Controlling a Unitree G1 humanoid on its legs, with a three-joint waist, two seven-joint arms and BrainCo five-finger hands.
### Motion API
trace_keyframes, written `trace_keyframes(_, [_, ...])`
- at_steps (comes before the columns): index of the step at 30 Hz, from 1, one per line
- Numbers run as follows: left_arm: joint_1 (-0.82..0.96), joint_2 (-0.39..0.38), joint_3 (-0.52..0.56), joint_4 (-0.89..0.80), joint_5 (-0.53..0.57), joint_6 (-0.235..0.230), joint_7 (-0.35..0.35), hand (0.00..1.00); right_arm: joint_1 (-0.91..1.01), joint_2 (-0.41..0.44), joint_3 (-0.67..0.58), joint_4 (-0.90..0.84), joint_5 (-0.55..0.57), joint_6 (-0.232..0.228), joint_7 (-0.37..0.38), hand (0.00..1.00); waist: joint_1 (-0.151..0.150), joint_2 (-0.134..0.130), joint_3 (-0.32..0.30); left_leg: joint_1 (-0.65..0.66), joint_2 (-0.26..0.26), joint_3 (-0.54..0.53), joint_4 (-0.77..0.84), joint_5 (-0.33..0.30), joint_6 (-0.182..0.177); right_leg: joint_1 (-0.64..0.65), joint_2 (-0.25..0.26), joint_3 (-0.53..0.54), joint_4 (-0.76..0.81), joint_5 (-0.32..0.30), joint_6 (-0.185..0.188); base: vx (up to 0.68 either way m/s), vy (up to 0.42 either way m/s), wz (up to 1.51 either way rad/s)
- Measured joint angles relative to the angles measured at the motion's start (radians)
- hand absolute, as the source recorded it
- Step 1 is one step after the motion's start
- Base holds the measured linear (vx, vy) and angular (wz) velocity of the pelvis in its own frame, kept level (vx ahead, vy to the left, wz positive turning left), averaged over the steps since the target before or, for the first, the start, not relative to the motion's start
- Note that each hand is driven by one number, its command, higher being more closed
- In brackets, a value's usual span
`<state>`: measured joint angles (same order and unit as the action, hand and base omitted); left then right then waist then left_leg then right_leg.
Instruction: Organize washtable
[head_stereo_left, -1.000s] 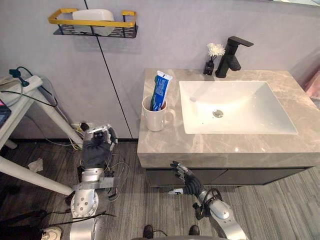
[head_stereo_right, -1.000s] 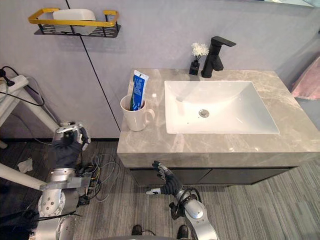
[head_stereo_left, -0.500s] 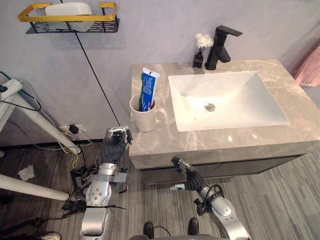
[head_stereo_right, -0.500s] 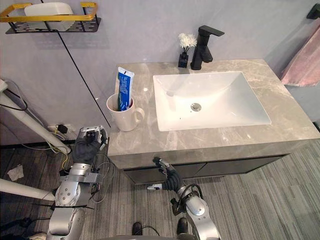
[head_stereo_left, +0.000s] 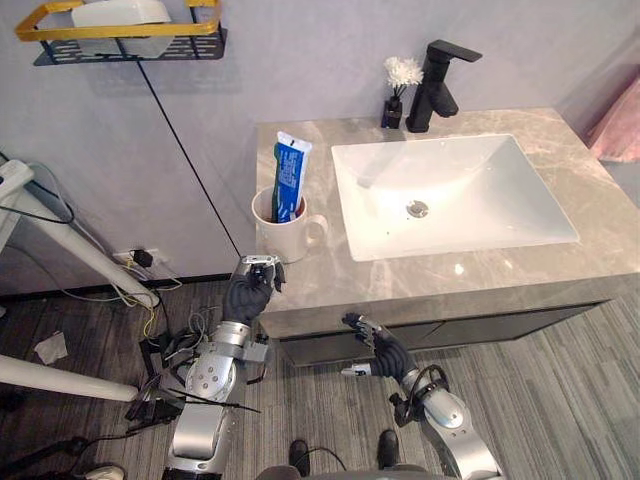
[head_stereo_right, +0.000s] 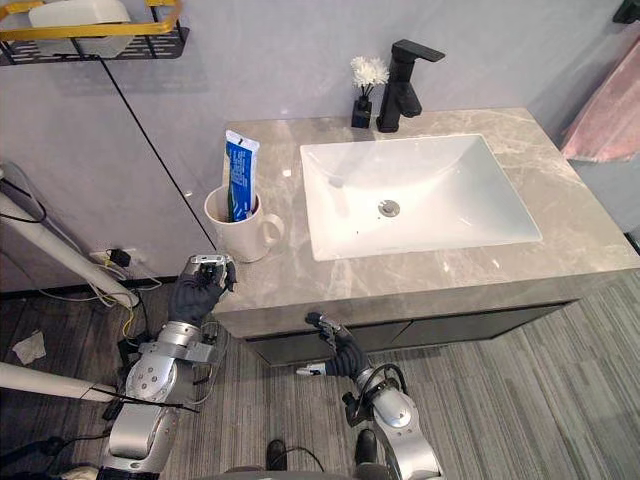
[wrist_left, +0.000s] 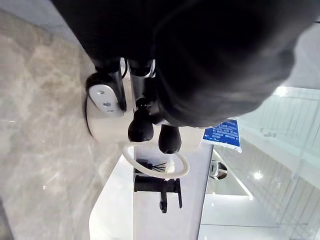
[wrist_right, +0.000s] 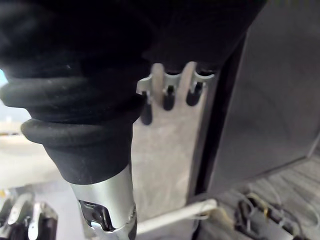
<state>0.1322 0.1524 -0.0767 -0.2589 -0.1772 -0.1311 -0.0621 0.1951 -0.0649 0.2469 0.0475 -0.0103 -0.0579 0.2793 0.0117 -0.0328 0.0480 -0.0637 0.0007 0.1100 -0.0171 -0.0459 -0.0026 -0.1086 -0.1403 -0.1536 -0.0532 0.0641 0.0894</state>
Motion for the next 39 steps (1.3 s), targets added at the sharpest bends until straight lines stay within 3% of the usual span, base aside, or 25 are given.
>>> trace_keyframes(16, [-0.095,0.027,-0.033,0.054,0.043,0.013,0.000,1.00,-0.002,0.001,-0.004,0.000,0.000,0.001,-0.002,0.00,-0.005,0.005,0.011,-0.010,0.000,0.012,0.026,-0.018,0.002,-0.003,-0.001,0.018,-0.002,0.001,0.002,0.00,-0.002,-0.01])
trace_keyframes(19, [-0.097,0.043,-0.038,0.073,0.047,0.018,0.000,1.00,-0.003,0.001,-0.004,0.000,0.000,0.002,-0.002,0.00,-0.023,0.005,0.014,-0.011,0.000,0.015,0.026,-0.019,0.002,-0.005,-0.001,0.020,-0.002,0.001,0.002,0.00,0.000,0.00])
trace_keyframes(25, [-0.135,0.059,-0.035,0.076,0.054,0.019,0.000,1.00,-0.003,0.000,-0.006,-0.005,0.000,0.003,-0.008,0.00,-0.027,0.006,0.032,-0.028,0.000,0.023,0.032,-0.020,0.002,-0.022,-0.001,0.023,-0.003,0.007,0.002,-0.03,-0.011,-0.03])
trace_keyframes(39, [-0.188,0.088,-0.032,0.154,0.054,0.026,0.000,1.00,-0.002,-0.006,-0.023,-0.005,0.000,0.009,-0.018,0.00,-0.026,0.011,0.036,-0.050,0.001,0.025,0.043,-0.021,0.003,-0.040,-0.001,0.034,-0.008,0.018,-0.002,-0.01,-0.005,-0.01])
